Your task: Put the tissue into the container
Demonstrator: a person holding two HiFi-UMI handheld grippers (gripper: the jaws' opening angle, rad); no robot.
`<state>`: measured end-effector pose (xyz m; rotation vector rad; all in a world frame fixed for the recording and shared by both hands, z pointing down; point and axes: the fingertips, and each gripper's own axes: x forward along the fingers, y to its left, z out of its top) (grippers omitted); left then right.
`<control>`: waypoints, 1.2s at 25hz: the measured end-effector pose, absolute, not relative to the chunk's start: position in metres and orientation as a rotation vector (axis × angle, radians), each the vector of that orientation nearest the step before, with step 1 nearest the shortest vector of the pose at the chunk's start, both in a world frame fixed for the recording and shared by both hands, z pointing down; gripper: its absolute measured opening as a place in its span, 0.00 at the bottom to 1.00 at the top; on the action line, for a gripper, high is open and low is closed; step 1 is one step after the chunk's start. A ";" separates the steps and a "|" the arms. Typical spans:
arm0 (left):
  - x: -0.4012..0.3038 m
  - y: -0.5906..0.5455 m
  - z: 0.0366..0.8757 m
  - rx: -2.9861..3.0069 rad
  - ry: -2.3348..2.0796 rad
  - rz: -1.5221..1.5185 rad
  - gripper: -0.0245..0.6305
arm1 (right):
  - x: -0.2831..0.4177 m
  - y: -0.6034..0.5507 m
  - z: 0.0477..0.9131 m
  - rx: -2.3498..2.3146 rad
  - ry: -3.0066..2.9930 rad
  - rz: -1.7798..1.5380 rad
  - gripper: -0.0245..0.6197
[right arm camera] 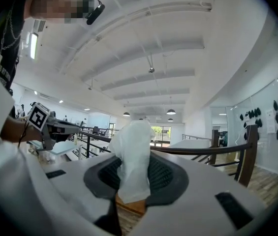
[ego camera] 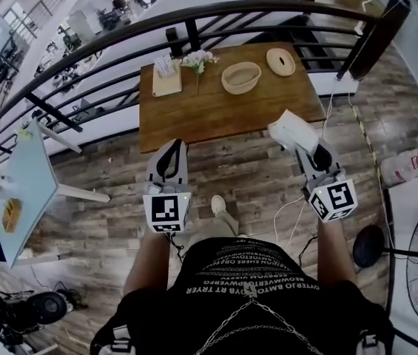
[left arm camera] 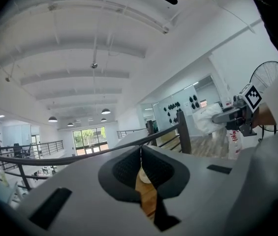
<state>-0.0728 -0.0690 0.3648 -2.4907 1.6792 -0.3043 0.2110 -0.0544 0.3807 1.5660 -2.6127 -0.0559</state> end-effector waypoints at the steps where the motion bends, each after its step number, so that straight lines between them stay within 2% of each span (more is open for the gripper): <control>1: -0.071 -0.077 0.366 -2.504 1.676 -0.300 0.08 | 0.211 -0.062 0.380 1.567 -2.608 -0.058 0.21; 13: -0.065 -0.183 0.383 -2.588 1.596 -0.319 0.08 | 0.202 -0.167 0.383 1.602 -2.572 -0.017 0.21; 30: -0.097 -0.304 0.385 -2.633 1.536 -0.303 0.08 | 0.165 -0.273 0.372 1.660 -2.554 0.019 0.21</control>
